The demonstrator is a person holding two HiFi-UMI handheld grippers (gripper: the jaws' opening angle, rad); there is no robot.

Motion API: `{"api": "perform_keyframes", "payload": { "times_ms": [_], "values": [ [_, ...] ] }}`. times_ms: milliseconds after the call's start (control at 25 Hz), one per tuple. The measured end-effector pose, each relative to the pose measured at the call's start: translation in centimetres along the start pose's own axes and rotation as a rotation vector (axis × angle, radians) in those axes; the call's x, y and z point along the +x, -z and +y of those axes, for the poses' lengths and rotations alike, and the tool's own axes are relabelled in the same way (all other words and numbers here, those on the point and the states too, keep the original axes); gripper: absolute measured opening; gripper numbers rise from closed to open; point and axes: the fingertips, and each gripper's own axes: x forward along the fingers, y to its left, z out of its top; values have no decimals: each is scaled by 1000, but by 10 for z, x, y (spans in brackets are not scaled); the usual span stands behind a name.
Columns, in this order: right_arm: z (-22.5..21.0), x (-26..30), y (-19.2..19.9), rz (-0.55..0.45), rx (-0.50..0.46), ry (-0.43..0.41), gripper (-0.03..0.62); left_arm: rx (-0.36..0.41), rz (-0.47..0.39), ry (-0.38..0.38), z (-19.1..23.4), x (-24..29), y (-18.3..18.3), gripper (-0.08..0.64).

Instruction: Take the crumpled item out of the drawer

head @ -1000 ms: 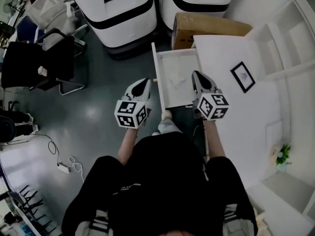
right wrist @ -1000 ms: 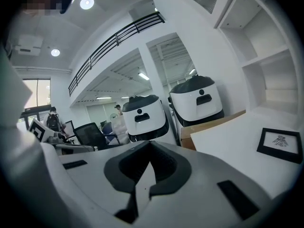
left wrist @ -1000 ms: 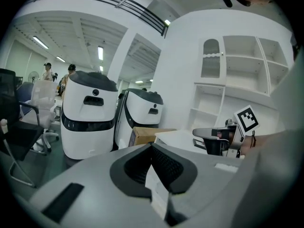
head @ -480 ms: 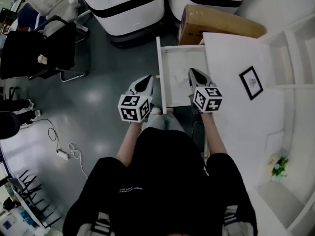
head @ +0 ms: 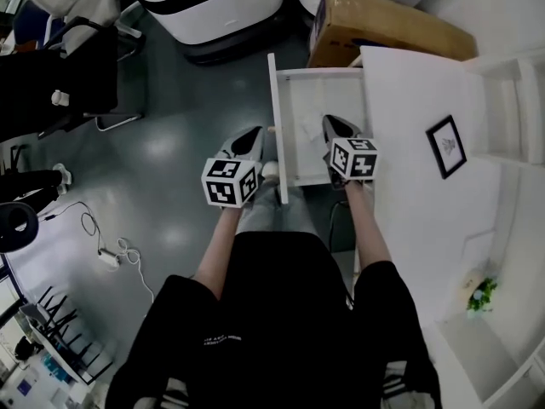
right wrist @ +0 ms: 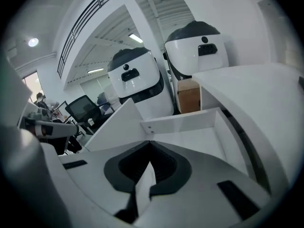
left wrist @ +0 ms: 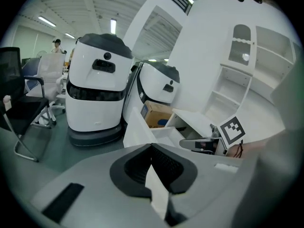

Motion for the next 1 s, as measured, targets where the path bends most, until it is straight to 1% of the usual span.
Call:
{"api": "perform_keyframes", "payload": {
  "times_ms": [200,400,480,680,880,1000],
  "values": [
    [-15,30,26,90,16,9,-8,-19,41,4,10,14,13,-2],
    [-29,51,44,152,-63,57,-1,-38,59,1,20,26,20,-2],
    [-33,59,49,169,-76,71,48,-42,66,2,23,30,23,-2],
    [-45,73,63,209,-64,95,125,-49,84,10,23,38,29,-2],
    [-49,84,78,250,-37,82,171,-57,96,17,24,43,32,-2],
    [-49,89,82,270,-26,71,175,-57,104,24,21,45,35,-2]
  ]
}}
